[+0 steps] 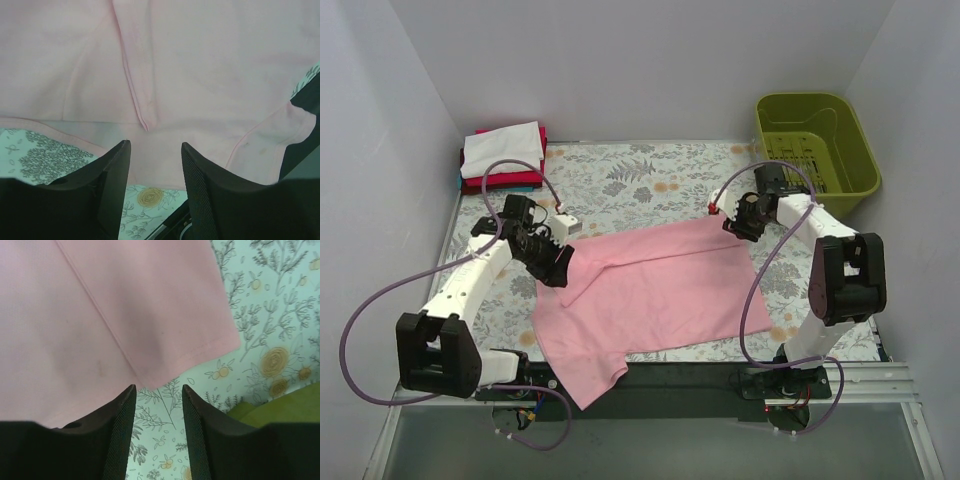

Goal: Fold and stack the t-shirts
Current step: Fold the tshirt

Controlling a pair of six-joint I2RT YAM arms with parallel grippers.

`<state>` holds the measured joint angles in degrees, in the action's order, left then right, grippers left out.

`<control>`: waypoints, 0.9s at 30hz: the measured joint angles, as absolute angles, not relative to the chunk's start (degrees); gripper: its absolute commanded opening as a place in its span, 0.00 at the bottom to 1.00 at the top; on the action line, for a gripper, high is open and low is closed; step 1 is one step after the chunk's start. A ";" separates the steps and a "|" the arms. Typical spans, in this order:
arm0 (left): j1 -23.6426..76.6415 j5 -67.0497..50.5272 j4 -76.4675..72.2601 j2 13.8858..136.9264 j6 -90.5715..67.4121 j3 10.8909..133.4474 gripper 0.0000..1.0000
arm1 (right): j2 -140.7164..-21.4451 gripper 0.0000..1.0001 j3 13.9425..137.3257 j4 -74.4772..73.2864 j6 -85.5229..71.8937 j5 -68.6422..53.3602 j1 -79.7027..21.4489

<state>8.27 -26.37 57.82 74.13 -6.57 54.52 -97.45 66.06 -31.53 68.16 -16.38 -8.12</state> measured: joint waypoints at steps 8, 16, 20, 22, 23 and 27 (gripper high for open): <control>8.27 -27.38 53.08 83.42 -13.08 63.57 0.35 | -99.24 0.21 79.05 -36.97 60.34 -19.55 -8.29; 10.11 -22.11 43.64 98.17 -20.53 66.30 0.29 | -111.35 0.09 85.08 -38.33 50.81 -17.45 -9.87; 12.78 -18.87 41.15 101.10 -22.33 67.46 0.27 | -115.72 0.07 85.03 -40.21 48.27 -15.11 -10.66; 14.22 -17.10 39.97 102.08 -22.72 67.81 0.27 | -116.44 0.06 84.88 -40.73 47.64 -14.24 -10.92; 14.92 -16.43 39.64 102.72 -22.92 68.07 0.27 | -116.55 0.06 84.88 -40.71 47.31 -13.98 -11.00; 17.32 -14.24 38.35 104.81 -23.22 68.40 0.27 | -116.55 0.06 84.88 -40.73 46.59 -13.41 -11.00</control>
